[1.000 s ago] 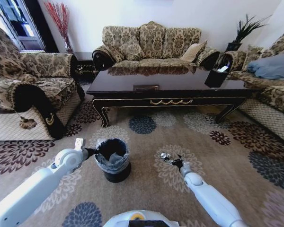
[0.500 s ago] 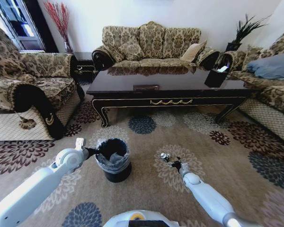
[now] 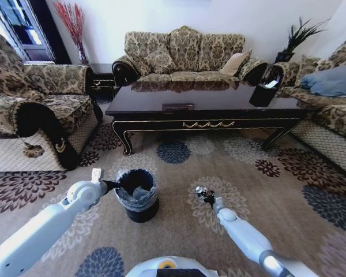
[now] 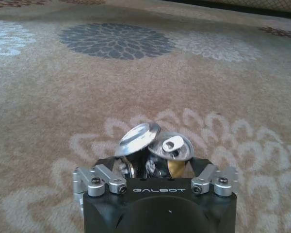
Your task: Move to the front of the table and pick up the trash from the floor, then place it into the trash bin.
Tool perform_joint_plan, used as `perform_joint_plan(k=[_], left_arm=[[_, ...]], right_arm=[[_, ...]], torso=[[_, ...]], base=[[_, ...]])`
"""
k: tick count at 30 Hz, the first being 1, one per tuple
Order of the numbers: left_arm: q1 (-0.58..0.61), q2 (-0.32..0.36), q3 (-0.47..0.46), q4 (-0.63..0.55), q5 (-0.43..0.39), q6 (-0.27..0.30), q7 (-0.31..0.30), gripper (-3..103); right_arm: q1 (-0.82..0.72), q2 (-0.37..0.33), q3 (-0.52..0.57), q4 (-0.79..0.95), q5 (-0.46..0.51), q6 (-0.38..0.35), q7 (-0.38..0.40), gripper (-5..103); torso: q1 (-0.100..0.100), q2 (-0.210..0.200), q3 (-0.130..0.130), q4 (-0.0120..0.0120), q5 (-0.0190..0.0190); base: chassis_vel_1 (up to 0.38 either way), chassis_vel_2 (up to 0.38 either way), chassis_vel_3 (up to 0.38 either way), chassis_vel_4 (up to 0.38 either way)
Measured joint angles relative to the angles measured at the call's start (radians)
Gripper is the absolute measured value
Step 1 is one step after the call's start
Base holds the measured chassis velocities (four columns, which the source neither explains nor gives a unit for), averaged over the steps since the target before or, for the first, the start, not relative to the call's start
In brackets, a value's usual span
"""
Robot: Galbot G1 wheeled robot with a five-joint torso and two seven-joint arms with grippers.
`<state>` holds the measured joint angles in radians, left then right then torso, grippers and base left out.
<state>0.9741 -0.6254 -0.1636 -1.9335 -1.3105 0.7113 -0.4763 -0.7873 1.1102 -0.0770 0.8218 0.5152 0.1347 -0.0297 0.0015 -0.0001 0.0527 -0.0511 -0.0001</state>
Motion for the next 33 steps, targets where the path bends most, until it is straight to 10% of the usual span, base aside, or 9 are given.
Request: perform_joint_plan(k=[25,33], left_arm=[[0.001,0.009,-0.009,-0.009,0.001,-0.004,0.0,3],[0.0,0.008,-0.007,-0.018,0.0,-0.005,-0.006,3]], right_arm=[[0.004,-0.007,0.014,-0.03,0.002,0.017,-0.008,-2],[-0.046,-0.032,0.044,0.055,0.014,0.014,-0.004,20]], torso=[[0.0,0.0,0.0,-0.0001,0.0001],[0.0,0.0,0.0,-0.0003,0.0001]], base=[[0.0,0.0,0.0,0.0],[0.0,0.0,0.0,0.0]])
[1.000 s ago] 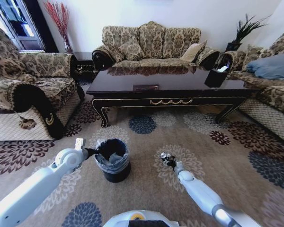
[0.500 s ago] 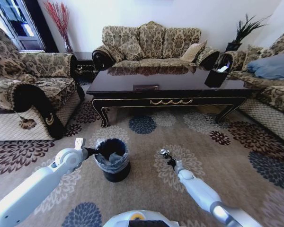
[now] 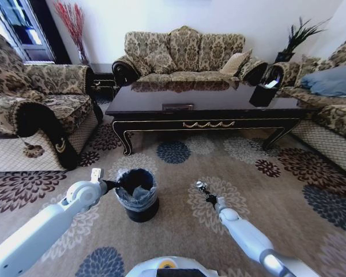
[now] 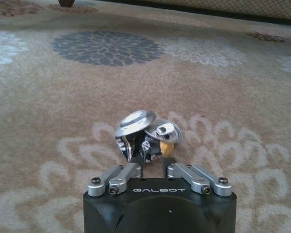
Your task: Move to the front of the table and pick up the trash from the floor, then place it into the trash bin.
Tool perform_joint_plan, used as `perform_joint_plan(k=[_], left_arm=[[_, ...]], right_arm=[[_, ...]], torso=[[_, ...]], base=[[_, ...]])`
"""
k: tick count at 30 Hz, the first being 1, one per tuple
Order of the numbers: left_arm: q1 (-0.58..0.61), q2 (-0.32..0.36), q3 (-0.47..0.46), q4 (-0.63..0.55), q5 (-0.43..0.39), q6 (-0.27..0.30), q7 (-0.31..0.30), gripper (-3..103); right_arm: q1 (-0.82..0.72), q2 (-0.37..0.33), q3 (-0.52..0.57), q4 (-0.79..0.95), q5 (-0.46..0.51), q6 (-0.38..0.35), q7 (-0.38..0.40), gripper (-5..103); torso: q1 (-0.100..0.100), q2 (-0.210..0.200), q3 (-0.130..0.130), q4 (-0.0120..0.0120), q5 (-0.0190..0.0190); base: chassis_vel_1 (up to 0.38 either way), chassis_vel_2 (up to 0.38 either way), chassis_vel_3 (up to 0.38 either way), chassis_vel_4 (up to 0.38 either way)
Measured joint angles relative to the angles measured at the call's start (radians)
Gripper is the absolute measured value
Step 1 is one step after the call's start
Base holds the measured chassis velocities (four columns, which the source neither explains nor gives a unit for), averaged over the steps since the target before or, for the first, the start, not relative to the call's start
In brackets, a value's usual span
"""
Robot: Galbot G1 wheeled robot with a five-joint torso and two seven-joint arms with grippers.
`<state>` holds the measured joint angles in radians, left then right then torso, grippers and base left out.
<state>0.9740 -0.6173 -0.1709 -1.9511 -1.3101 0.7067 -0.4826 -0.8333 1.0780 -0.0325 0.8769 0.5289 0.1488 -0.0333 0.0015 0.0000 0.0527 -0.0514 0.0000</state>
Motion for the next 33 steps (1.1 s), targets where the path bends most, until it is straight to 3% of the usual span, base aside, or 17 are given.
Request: perform_joint_plan(k=[2,5,6,11,14,16,19,22,30,33], left_arm=[[0.001,-0.001,0.003,-0.007,0.0,0.0,-0.004,3],[0.003,0.0,0.003,-0.013,-0.001,0.0,-0.005,3],[0.006,0.004,0.001,-0.017,-0.002,0.0,-0.006,3],[0.019,0.013,-0.011,-0.022,-0.003,-0.001,-0.006,3],[0.024,0.016,-0.018,-0.022,-0.003,-0.001,-0.004,3],[0.024,0.016,-0.018,-0.022,-0.003,-0.001,-0.003,3],[0.024,0.017,-0.022,-0.022,-0.004,-0.001,0.0,3],[0.029,0.017,-0.025,-0.022,-0.004,-0.002,0.001,3],[0.034,0.022,-0.033,-0.024,-0.004,-0.006,0.005,3],[0.033,0.028,-0.038,-0.023,-0.005,-0.01,0.011,3]], right_arm=[[-0.003,0.004,0.005,0.009,0.0,-0.002,0.002,32],[0.003,0.012,0.007,0.0,0.0,-0.002,0.004,37],[0.014,0.021,0.01,-0.012,0.01,-0.006,0.007,48],[0.031,0.047,0.024,-0.036,0.028,-0.017,0.011,59],[0.053,0.077,0.038,-0.071,0.028,-0.019,0.014,76],[0.057,0.08,0.039,-0.077,0.028,-0.019,0.014,76],[0.087,0.093,0.047,-0.115,0.033,-0.019,0.016,92],[0.104,0.103,0.051,-0.142,0.034,-0.018,0.016,99],[0.125,0.113,0.048,-0.185,0.033,-0.008,0.01,102],[0.139,0.124,0.046,-0.208,0.033,-0.004,0.004,93]], torso=[[0.0,0.0,0.0,0.0001,-0.0001],[0.0,0.0,0.0,0.0001,0.0],[0.0,0.0,0.0,0.0001,0.0],[0.0,0.0,0.0,0.0002,0.0],[0.0,0.0,0.0,0.0005,0.0],[0.0,0.0,0.0,0.0004,0.0],[0.0,0.0,0.0,0.0001,-0.0001],[0.0,0.0,0.0,0.0002,0.0],[0.0,0.0,0.0,0.0,0.0],[0.0,0.0,0.0,0.0002,-0.0001]], base=[[0.0,0.0,0.0,0.0],[0.0,0.0,0.0,0.0],[0.0,0.0,0.0,0.0],[0.0,0.0,0.0,0.0],[0.0,0.0,0.0,0.0],[0.0,0.0,0.0,0.0],[0.0,0.0,0.0,0.0],[0.0,0.0,0.0,0.0],[0.0,0.0,0.0,0.0],[0.0,0.0,0.0,0.0]])
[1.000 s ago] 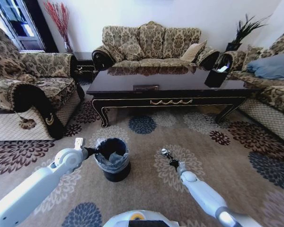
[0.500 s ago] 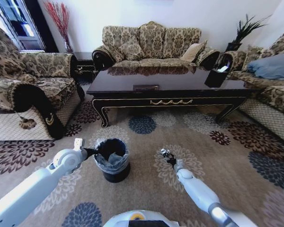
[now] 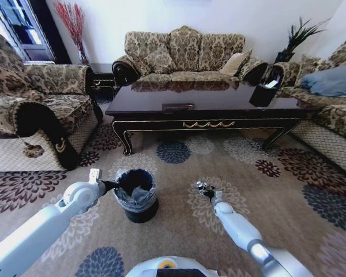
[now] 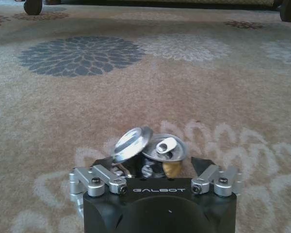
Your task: Move to the front of the table and pick up the trash from the floor, then place it into the trash bin.
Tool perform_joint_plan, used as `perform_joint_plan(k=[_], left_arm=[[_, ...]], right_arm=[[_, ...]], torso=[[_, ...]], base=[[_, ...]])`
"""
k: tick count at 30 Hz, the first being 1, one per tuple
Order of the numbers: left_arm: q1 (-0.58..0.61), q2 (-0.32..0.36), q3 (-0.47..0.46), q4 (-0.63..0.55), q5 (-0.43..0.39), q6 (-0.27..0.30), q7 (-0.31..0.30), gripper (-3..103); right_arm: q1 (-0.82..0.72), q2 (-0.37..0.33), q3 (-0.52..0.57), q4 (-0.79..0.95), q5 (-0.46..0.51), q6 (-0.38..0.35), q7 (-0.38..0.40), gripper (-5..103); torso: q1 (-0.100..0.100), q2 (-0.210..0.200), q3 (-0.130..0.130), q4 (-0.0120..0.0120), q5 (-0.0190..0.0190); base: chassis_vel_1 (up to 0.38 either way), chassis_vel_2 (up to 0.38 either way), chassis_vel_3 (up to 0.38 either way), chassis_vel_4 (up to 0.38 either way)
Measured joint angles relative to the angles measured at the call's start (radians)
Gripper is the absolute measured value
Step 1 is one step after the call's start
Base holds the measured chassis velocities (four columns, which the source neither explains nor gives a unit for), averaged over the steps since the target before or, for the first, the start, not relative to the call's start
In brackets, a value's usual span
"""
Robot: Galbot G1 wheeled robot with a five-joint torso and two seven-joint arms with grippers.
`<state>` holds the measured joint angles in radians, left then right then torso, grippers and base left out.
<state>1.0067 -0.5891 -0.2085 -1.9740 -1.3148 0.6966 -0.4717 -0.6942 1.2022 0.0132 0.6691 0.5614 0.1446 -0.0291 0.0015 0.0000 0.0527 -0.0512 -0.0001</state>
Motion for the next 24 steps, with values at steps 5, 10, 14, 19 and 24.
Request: perform_joint_plan(k=[5,10,14,19,24], left_arm=[[-0.002,0.003,-0.001,0.002,-0.001,0.0,0.002,3],[-0.003,0.003,-0.001,0.004,-0.001,-0.001,0.003,3],[-0.002,0.002,-0.001,0.008,0.0,-0.001,0.004,3],[0.003,0.001,-0.007,0.007,0.0,-0.002,0.004,3],[0.017,0.003,-0.021,0.005,0.002,-0.002,0.005,3]], right_arm=[[0.012,0.005,-0.003,-0.011,0.0,0.003,-0.008,72],[0.015,-0.001,-0.008,-0.01,0.0,0.005,-0.012,63],[0.017,-0.005,-0.009,-0.011,0.001,0.006,-0.015,53],[0.017,-0.007,-0.01,-0.013,0.002,0.006,-0.021,47],[0.009,-0.009,-0.004,-0.01,0.003,0.007,-0.025,47]], torso=[[0.0,0.0,0.0,0.0,-0.0001],[0.0,0.0,0.0,0.0,-0.0001],[0.0,0.0,0.0,0.0001,-0.0002],[0.0,0.0,0.0,0.0001,0.0],[0.0,0.0,0.0,0.0003,0.0001]], base=[[0.0,0.0,0.0,0.0],[0.0,0.0,0.0,0.0],[0.0,0.0,0.0,0.0],[0.0,0.0,0.0,0.0],[0.0,0.0,0.0,0.0]])
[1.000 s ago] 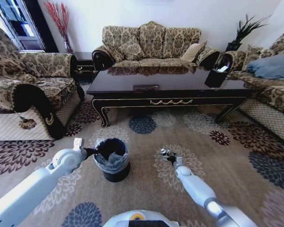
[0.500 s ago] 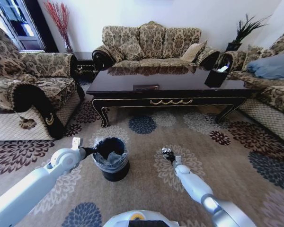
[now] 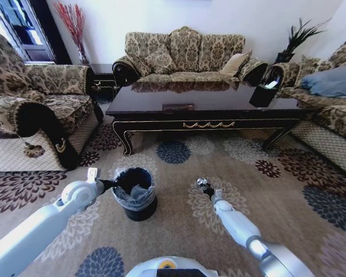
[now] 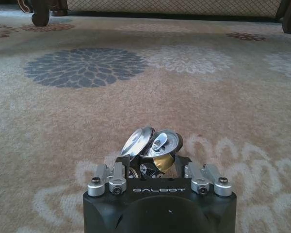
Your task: Move to the front of the table and pick up the trash from the floor, then place it into the trash bin.
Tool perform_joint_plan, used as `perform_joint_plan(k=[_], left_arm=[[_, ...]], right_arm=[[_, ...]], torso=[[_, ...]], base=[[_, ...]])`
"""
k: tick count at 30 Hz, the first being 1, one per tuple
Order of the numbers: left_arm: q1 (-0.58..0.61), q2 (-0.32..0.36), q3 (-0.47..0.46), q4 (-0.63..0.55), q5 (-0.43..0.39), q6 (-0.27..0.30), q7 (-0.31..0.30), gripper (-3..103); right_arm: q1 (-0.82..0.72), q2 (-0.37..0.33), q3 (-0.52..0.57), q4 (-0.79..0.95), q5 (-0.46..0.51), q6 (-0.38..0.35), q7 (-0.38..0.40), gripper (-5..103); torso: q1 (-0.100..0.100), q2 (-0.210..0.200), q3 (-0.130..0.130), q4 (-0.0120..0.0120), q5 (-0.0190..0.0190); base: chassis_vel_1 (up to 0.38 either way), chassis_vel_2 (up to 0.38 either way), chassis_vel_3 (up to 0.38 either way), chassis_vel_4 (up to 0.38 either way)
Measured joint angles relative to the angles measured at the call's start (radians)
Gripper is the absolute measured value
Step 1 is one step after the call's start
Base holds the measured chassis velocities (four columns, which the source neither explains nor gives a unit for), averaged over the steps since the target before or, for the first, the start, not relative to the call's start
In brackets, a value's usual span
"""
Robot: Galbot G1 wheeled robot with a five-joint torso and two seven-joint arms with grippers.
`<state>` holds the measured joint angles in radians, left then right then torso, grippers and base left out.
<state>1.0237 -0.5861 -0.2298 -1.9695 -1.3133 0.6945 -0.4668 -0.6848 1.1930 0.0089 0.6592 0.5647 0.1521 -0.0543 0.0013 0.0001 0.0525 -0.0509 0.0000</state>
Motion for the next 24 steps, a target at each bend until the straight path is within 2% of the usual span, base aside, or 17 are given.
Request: perform_joint_plan(k=[3,6,7,8,9,12,13,14,16,19,21,22,24], left_arm=[[0.004,0.0,-0.002,-0.004,0.0,0.0,0.0,3],[0.0,0.0,0.002,-0.011,0.003,0.0,0.0,3],[-0.006,-0.001,0.008,-0.012,0.004,0.0,0.0,3],[-0.013,-0.002,0.016,-0.012,0.003,0.0,0.0,3],[-0.013,-0.002,0.016,-0.012,0.003,0.0,0.0,3],[-0.053,-0.019,0.06,-0.004,0.003,0.004,-0.001,3],[-0.063,-0.025,0.07,0.0,0.004,0.004,-0.003,3],[-0.063,-0.025,0.07,0.0,0.004,0.004,-0.003,3],[-0.077,-0.046,0.088,0.005,0.006,0.006,-0.009,3],[-0.076,-0.055,0.093,0.004,0.01,0.007,-0.012,3],[-0.062,-0.055,0.092,0.0,0.019,0.007,-0.013,3],[-0.05,-0.05,0.085,-0.004,0.021,0.008,-0.012,3],[-0.046,-0.046,0.081,-0.006,0.021,0.008,-0.011,3]], right_arm=[[-0.011,-0.006,0.004,0.015,0.006,0.0,0.002,47],[-0.067,-0.048,0.019,0.101,0.021,-0.017,0.018,47],[-0.098,-0.074,0.027,0.144,0.029,-0.028,0.028,44],[-0.124,-0.095,0.035,0.189,0.038,-0.036,0.035,44],[-0.124,-0.095,0.035,0.189,0.038,-0.036,0.035,44],[-0.233,-0.186,0.082,0.395,0.088,-0.073,0.059,28],[-0.251,-0.201,0.09,0.433,0.099,-0.081,0.063,23],[-0.251,-0.201,0.09,0.433,0.099,-0.081,0.063,23],[-0.295,-0.235,0.112,0.53,0.116,-0.096,0.069,12],[-0.304,-0.24,0.119,0.551,0.117,-0.099,0.071,7],[-0.298,-0.233,0.123,0.542,0.107,-0.098,0.072,-1],[-0.284,-0.224,0.118,0.517,0.083,-0.089,0.072,4],[-0.277,-0.22,0.115,0.504,0.073,-0.085,0.072,4]], torso=[[0.0,0.0,0.0,0.0001,0.0001],[0.0,0.0,0.0,0.0005,0.0008],[0.0,0.0,0.001,-0.0001,0.0006],[0.0,0.0,0.001,-0.0017,0.0008],[0.0,0.0,0.001,-0.0017,0.0008],[0.0,0.0,0.0,-0.0017,0.0001],[0.0,0.0,0.0,-0.0014,0.0001],[0.0,0.0,0.0,-0.0014,0.0001],[0.0,0.0,0.0,-0.0003,-0.0001],[0.0,0.0,0.0,-0.0002,-0.0001],[0.0,0.0,0.0,-0.0003,0.0001],[0.0,0.0,0.0,-0.0001,0.0],[0.0,0.0,0.0,-0.0001,0.0]], base=[[0.0,0.0,0.0,0.0],[0.0,0.0,0.0,0.0],[0.0,0.0,0.0,0.0],[0.0,0.0,0.0,0.0],[0.0,0.0,0.0,0.0],[0.0,0.0,0.0,0.0],[0.0,0.0,0.0,0.0],[0.0,0.0,0.0,0.0],[0.0,0.0,0.0,0.0],[0.0,0.0,0.0,0.0],[0.0,0.0,0.0,0.0],[0.0,0.0,0.0,0.0],[0.0,0.0,0.0,0.0]])
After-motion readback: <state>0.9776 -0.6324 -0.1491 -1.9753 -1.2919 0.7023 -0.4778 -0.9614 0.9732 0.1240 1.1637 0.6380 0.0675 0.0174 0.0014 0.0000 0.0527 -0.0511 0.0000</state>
